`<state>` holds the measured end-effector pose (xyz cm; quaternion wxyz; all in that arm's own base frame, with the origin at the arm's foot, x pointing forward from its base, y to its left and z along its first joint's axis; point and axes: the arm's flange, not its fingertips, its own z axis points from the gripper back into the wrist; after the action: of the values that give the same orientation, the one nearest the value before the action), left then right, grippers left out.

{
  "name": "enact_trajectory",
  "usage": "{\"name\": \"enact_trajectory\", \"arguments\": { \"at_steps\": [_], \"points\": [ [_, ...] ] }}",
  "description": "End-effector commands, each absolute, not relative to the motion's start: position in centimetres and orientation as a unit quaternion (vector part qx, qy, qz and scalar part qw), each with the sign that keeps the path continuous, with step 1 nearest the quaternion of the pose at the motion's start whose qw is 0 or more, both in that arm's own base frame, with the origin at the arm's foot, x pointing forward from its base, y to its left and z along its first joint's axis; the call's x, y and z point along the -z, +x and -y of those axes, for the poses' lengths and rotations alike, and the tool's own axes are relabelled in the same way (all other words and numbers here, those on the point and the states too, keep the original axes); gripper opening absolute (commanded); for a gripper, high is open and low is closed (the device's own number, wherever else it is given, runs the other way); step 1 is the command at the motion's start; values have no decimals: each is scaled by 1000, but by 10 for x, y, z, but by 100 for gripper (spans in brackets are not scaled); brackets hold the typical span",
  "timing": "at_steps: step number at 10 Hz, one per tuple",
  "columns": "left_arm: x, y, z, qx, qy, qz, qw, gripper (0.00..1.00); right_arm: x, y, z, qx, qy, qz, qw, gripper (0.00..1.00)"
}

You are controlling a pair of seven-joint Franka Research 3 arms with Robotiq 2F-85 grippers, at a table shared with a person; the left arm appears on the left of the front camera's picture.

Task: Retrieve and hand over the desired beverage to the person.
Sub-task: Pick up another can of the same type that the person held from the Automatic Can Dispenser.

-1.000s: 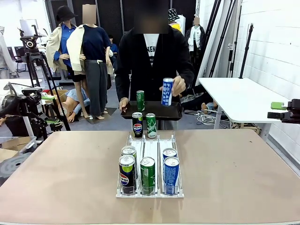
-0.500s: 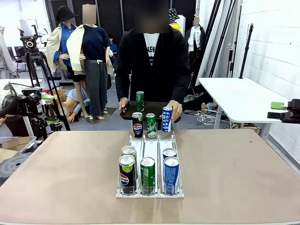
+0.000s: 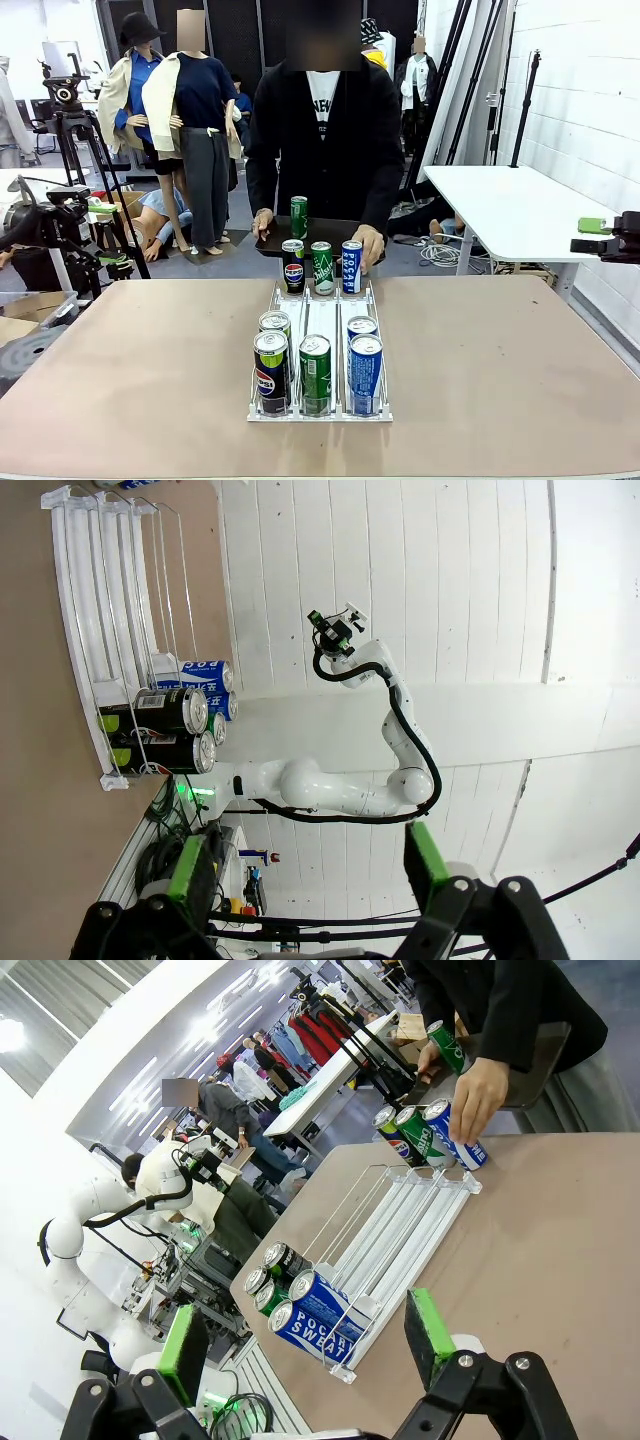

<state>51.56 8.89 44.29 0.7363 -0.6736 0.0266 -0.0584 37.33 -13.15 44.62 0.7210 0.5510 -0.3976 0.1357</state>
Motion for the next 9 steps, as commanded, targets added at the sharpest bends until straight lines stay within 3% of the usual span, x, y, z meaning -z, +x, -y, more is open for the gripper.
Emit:
{"name": "enact_trajectory", "arguments": {
  "at_steps": [1, 9],
  "points": [
    [-443, 516, -90, 57, -670, -25, 740, 100, -446, 373, 130, -137, 555, 398, 718, 100],
    [-443, 516, -90, 57, -670, -25, 740, 100, -453, 378, 130, -153, 556, 386, 720, 100]
  ]
}}
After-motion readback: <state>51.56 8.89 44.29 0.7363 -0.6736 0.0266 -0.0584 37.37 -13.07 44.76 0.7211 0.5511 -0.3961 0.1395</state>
